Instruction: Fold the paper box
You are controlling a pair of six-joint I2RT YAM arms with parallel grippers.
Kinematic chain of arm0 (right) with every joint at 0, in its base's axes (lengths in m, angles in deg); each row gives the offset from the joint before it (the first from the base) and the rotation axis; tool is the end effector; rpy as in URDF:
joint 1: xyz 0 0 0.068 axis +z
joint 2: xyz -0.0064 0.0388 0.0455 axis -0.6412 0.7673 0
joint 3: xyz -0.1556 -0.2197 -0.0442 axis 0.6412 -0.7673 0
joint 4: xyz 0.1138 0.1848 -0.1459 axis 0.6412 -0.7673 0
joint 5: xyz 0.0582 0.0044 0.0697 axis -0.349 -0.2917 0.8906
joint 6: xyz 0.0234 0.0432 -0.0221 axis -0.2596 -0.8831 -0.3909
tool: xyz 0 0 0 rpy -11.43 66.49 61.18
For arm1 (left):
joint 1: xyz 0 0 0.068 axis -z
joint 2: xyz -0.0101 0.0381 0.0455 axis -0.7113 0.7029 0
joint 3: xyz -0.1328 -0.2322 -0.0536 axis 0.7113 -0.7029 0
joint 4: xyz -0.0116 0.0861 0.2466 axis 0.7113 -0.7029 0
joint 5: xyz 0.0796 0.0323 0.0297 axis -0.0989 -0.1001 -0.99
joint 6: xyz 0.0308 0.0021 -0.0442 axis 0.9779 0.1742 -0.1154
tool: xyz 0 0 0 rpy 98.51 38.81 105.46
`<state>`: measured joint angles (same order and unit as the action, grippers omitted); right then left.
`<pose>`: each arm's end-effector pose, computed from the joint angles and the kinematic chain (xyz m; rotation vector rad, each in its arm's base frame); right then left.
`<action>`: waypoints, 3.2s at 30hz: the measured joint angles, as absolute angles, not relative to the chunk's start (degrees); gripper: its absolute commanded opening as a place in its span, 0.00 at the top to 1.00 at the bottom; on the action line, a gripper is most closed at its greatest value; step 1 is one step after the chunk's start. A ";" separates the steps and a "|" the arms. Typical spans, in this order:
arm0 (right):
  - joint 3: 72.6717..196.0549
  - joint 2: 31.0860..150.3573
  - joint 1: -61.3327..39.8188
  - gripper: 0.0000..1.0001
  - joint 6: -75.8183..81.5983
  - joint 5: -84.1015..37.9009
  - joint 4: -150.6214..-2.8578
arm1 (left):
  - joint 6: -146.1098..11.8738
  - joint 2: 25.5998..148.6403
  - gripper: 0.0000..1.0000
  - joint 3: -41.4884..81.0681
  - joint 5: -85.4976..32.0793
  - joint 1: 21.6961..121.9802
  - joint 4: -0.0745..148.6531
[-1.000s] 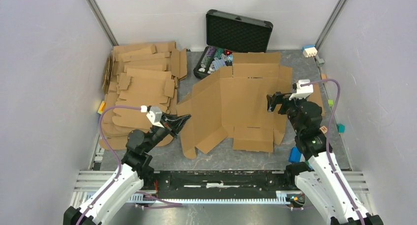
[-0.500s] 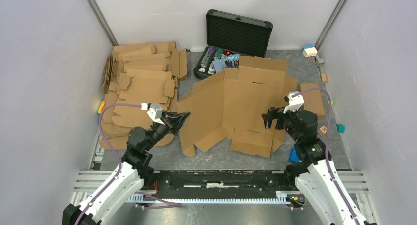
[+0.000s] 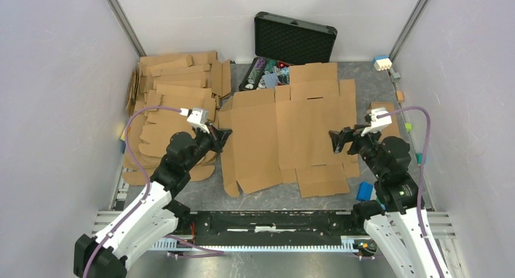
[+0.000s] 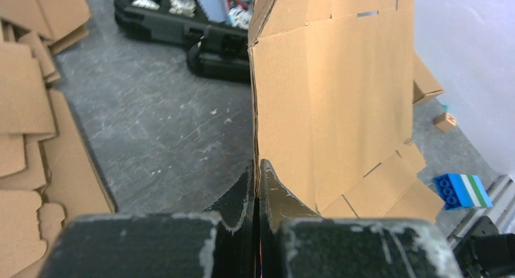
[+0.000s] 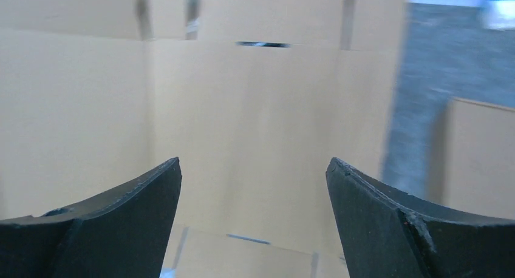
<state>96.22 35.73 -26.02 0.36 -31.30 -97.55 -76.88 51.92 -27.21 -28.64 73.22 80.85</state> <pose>0.1158 0.0281 0.3179 -0.0620 1.7530 0.2875 0.1566 -0.0872 0.2662 0.1844 1.7260 -0.7329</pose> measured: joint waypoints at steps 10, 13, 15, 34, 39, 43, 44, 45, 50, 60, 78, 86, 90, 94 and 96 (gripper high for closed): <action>89.45 47.49 -24.42 0.02 2.28 -3.63 -95.52 | -78.17 58.15 0.95 -23.54 -31.94 72.06 74.75; 87.61 49.67 -20.44 0.02 3.11 -2.95 -95.45 | -78.17 59.29 0.95 -22.42 -31.81 71.23 74.25; 86.72 51.38 -17.01 0.02 3.44 -3.74 -95.30 | -78.17 60.73 0.95 -21.48 -31.51 70.81 74.10; 87.98 75.86 27.03 0.02 4.03 -45.20 -88.94 | -78.15 64.23 0.96 -19.52 -30.28 69.65 75.06; 88.31 78.61 30.05 0.02 4.19 -52.65 -86.62 | -78.13 64.62 0.96 -17.22 -29.84 69.52 73.88; 88.40 82.46 32.10 0.02 4.93 -55.87 -84.15 | -78.13 64.68 0.96 -16.30 -29.82 69.50 73.68; 88.40 83.35 32.43 0.02 5.06 -56.43 -83.67 | -78.13 64.71 0.96 -16.30 -29.82 69.50 73.57; 88.40 84.03 32.71 0.02 5.04 -56.96 -83.17 | -78.13 64.84 0.96 -16.30 -29.80 69.46 73.38; 88.07 84.51 33.26 0.02 5.34 -60.41 -78.38 | -78.15 66.45 0.96 -14.03 -28.56 69.28 70.67; 87.33 88.58 33.24 0.02 9.69 -64.61 -71.96 | -78.13 70.45 0.96 -4.74 -26.33 68.85 62.12; 85.78 89.43 33.52 0.15 13.08 -68.26 -67.11 | -78.17 74.63 0.96 -1.81 -22.15 64.96 59.56; 83.77 83.13 31.10 0.23 13.30 -73.18 -66.39 | -78.13 75.79 0.83 -1.64 -22.00 64.80 58.38; 83.77 81.80 27.05 0.21 12.67 -69.74 -66.60 | -77.38 77.56 0.45 -1.66 -23.75 64.80 58.32; 83.77 80.53 21.72 0.19 9.96 -60.94 -68.26 | -76.16 79.28 0.32 -2.10 -28.16 64.96 57.60; 83.77 79.31 18.75 0.17 8.32 -56.91 -69.23 | -75.55 79.11 0.31 -2.62 -31.05 65.46 57.16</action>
<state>83.77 79.31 18.75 8.32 -56.91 -69.23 -75.55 79.11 -2.62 -31.05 65.46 57.16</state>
